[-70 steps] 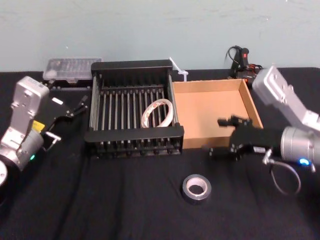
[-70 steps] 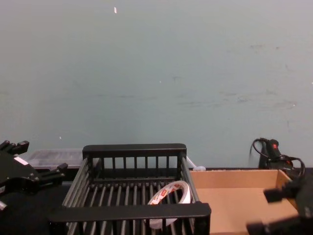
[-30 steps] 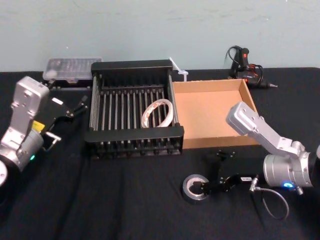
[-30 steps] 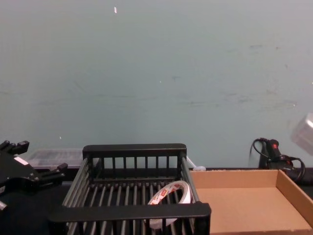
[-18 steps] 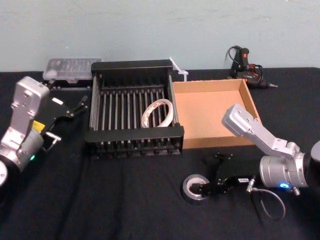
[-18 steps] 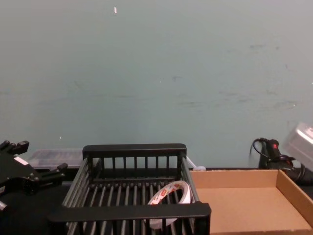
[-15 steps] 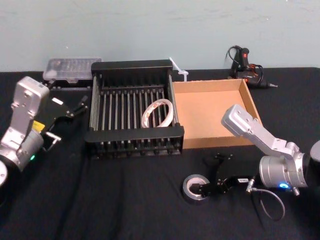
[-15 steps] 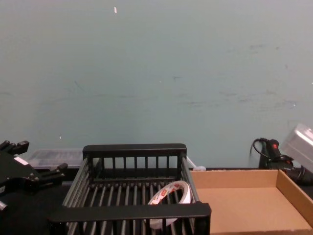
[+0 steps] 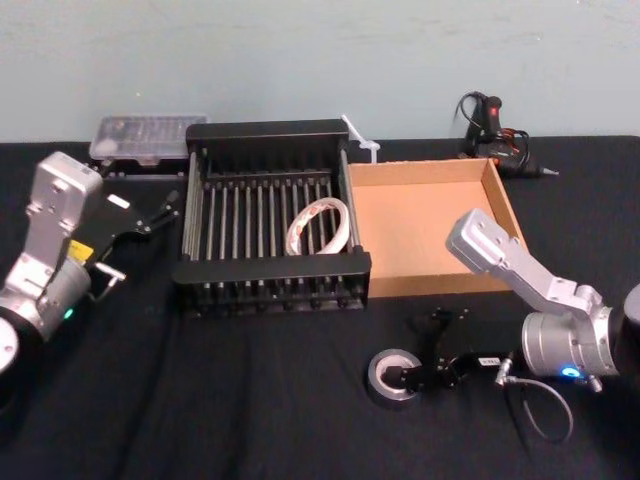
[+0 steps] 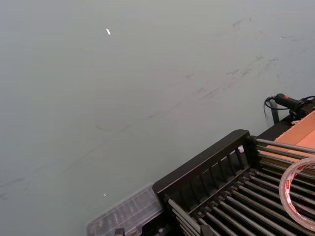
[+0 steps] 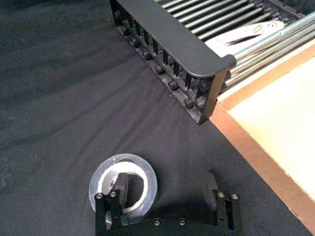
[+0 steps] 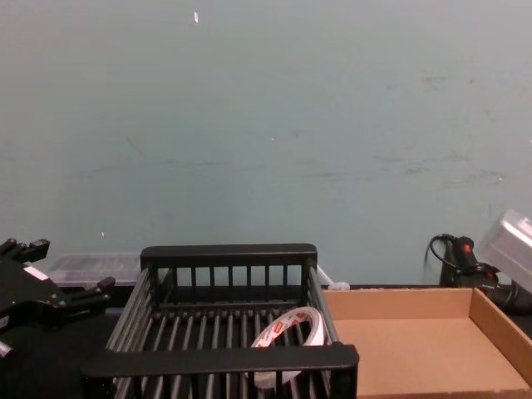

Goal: Pick up the white tape and place it into the black box , Pick up the silver tape and place it into the brown box.

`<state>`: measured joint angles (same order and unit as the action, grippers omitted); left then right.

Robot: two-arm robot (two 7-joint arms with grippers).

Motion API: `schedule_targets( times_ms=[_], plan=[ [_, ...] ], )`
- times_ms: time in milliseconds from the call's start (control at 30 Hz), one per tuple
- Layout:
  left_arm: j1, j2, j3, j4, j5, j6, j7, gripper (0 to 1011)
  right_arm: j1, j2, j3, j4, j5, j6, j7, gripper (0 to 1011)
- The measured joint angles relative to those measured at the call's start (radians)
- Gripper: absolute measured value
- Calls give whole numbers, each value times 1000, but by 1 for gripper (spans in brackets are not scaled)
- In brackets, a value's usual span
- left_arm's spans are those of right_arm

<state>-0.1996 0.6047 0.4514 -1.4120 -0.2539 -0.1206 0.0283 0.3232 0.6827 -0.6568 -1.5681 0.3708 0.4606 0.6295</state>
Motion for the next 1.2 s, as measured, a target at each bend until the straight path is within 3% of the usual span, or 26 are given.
schedule_targets(
  times_ms=[367,433,867,967,1200],
  plan=[
    [0,0,0,0,0,0,0,1001,-1,1,1,-1,0,-1,0,720],
    [0,0,0,0,0,0,0,1001,-1,1,1,-1,0,-1,0,622],
    [0,0,0,0,0,0,0,1001,-1,1,1,-1,1,-2,0,215],
    [0,0,0,0,0,0,0,1001,-1,1,1,-1,1,-2,0,171],
    [0,0,0,0,0,0,0,1001,-1,1,1,-1,1,-2,0,171]
  ],
)
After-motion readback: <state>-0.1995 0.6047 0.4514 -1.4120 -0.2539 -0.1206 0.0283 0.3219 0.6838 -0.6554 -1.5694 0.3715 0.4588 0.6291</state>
